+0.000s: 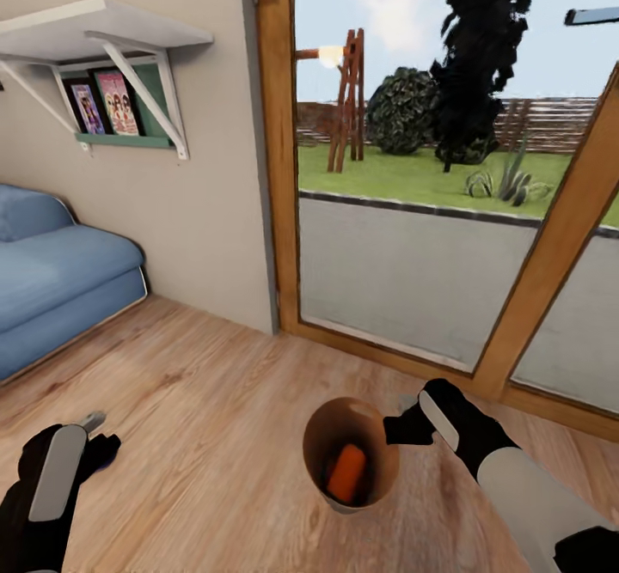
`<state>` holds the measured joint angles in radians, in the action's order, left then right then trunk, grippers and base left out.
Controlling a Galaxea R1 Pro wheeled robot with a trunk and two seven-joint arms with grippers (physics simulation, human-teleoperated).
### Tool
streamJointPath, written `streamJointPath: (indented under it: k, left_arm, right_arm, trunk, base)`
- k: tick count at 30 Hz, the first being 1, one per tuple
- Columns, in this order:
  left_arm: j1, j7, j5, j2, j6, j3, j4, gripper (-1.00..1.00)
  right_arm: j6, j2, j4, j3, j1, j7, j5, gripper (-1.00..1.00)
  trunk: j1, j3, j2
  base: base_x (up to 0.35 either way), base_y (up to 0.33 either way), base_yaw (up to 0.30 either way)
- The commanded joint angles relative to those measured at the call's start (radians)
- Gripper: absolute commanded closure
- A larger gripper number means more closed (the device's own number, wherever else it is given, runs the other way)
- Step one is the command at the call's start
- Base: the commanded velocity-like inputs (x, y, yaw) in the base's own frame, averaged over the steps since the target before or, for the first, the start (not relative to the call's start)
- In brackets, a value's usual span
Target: Put the three can of soda from the living room inside the tash can in the kitchen.
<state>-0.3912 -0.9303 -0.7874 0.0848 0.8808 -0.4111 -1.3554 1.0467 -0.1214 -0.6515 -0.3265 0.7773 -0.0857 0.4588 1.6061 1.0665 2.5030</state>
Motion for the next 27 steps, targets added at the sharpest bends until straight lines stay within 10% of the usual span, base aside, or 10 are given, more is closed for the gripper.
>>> streamJointPath:
  k: [1, 22, 27]
  left_arm:
    - [0.0, 0.002, 0.0, 0.0, 0.0, 0.0, 0.004, -1.0]
    - [0.0, 0.052, -0.005, 0.008, -0.002, 0.012, 0.13, -1.0]
    - [0.0, 0.091, -0.003, 0.013, -0.026, 0.011, 0.14, -1.0]
  right_arm:
    - [0.0, 0.001, 0.0, 0.001, 0.0, -0.006, 0.031, 1.0]
    - [-0.006, 0.003, -0.004, -0.001, -0.011, -0.004, 0.026, 1.0]
    - [0.0, -0.008, -0.146, 0.003, -0.036, -0.011, 0.038, 1.0]
  trunk:
    - [0.0, 0.001, 0.0]
    - [0.0, 0.012, 0.0]
    - [0.0, 0.012, 0.0]
  base:
    - [0.001, 0.0, 0.246]
    - [0.271, 0.0, 0.135]
    - [0.337, 0.104, 0.001]
